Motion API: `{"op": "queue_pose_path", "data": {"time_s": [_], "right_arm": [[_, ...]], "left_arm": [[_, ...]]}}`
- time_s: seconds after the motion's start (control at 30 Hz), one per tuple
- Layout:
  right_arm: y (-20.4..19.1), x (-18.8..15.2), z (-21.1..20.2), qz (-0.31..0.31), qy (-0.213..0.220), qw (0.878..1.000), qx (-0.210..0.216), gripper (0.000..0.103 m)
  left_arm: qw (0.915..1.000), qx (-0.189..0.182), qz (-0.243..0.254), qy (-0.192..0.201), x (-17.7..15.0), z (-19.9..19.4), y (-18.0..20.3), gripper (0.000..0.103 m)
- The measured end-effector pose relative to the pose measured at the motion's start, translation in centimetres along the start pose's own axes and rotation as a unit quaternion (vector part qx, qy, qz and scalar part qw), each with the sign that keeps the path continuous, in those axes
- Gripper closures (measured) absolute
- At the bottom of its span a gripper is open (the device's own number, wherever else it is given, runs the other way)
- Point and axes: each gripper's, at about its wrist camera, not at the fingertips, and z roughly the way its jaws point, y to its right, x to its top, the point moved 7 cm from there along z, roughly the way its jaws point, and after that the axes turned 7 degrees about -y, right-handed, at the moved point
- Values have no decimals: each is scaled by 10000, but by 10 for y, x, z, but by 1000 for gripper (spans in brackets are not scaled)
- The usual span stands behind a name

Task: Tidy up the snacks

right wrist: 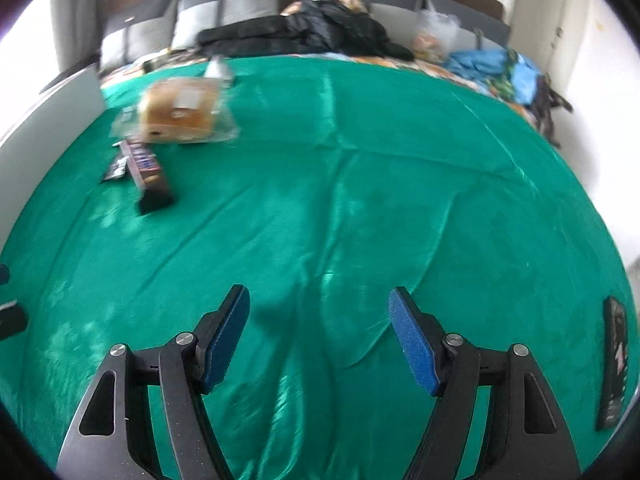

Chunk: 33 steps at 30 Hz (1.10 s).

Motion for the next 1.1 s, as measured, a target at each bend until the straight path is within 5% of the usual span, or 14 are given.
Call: {"op": "queue_pose_path", "data": {"time_s": [0.13,0.2,1.1], "right_arm": [[4,-3,-5,313,31,9993,194,20],[1,0,-2,272,12,9994,194,17],[-3,0,-1,238,0,9996,176,15]], "left_arm": [[9993,348,-141,-53,7,24,-17,1],[9982,545,-115,220,9,26,-20,0],[9981,536,-109,294,9,26,-25,0]]}}
